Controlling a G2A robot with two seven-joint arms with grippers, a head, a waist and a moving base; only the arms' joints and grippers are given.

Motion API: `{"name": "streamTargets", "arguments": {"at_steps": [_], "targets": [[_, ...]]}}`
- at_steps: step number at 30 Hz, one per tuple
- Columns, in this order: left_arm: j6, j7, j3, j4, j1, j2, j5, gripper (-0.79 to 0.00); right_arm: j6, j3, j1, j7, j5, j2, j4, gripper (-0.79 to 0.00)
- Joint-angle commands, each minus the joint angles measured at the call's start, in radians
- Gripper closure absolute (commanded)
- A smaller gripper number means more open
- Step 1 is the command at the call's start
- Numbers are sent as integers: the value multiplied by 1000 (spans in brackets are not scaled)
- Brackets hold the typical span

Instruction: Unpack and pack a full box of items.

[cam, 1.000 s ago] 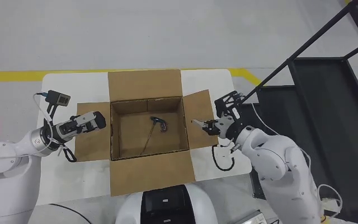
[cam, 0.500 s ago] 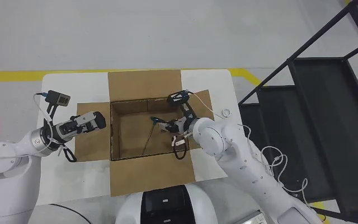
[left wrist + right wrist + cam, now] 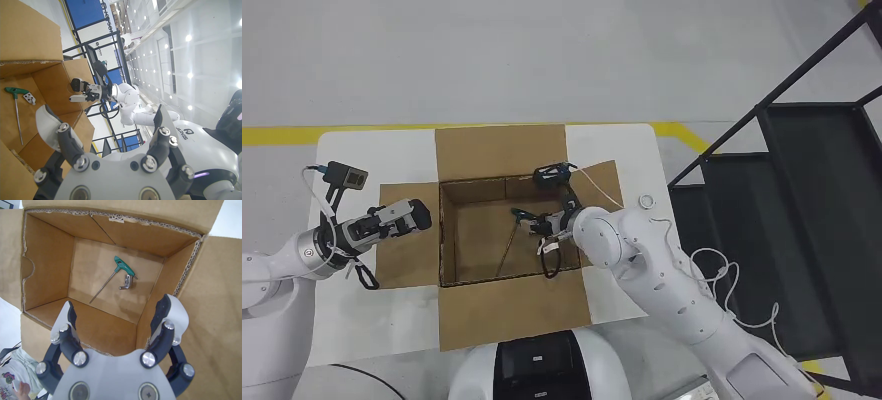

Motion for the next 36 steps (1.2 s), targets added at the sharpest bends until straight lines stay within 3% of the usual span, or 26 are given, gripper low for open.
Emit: {"name": "streamTargets", "arguments": {"at_steps": [1,20,23,36], "targets": [[0,0,0,0,0,0,0,-785,0,0,0,0,0,0,0,-785],[0,0,0,0,0,0,0,-785,-31,-8,4,-11,5,-1,8,-785],[0,0,0,0,0,0,0,-785,-88,-42,61,-4,25,-13,67,-785],[0,0,0,0,0,0,0,-785,-60,-263,314,-39,122,-127,495,-785]]}}
